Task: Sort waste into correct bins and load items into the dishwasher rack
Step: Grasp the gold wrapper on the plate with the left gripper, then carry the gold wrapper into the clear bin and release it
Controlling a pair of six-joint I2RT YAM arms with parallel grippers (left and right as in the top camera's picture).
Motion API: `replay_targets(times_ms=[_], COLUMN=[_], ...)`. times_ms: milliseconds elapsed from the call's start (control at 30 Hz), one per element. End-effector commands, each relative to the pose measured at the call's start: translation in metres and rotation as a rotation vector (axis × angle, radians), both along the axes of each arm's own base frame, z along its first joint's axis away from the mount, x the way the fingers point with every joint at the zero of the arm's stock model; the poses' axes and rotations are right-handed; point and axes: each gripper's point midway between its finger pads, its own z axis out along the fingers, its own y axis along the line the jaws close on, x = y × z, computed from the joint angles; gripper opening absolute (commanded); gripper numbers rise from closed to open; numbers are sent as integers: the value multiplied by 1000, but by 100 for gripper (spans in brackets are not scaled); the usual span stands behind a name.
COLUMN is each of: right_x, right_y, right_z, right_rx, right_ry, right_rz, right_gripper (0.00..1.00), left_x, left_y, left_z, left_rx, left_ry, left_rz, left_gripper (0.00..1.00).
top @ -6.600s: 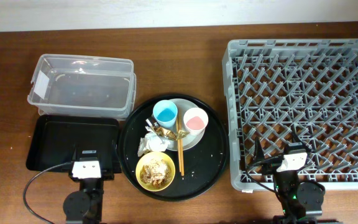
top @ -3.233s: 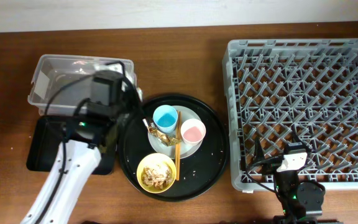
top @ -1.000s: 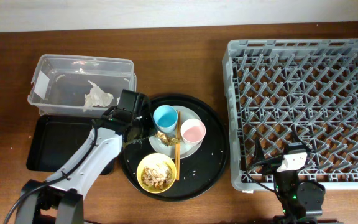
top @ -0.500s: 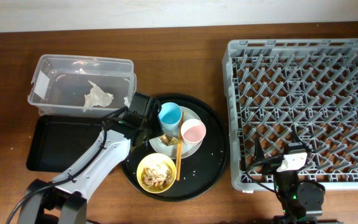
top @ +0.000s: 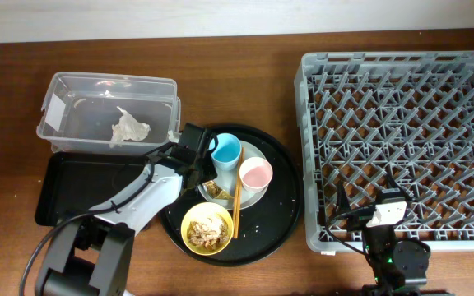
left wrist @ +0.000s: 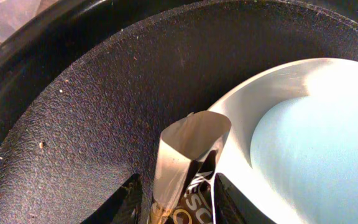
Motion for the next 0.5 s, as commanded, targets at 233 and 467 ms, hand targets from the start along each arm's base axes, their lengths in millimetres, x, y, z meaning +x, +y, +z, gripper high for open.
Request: replay_targets(times_ms=[233,467], right_x=[0,0], right_y=[0,0], right_z=[-2,-2], right_rx=[4,4], right_ry=[4,4], right_rz=[-1,-1], right_gripper=[98,98], left_x=[5,-19], left_y=[-1,-8], left_z=[27,18], left_rx=[-18,-59], left_ry=[-73,39], left_rz=[-2,-38], left_gripper=[19,36])
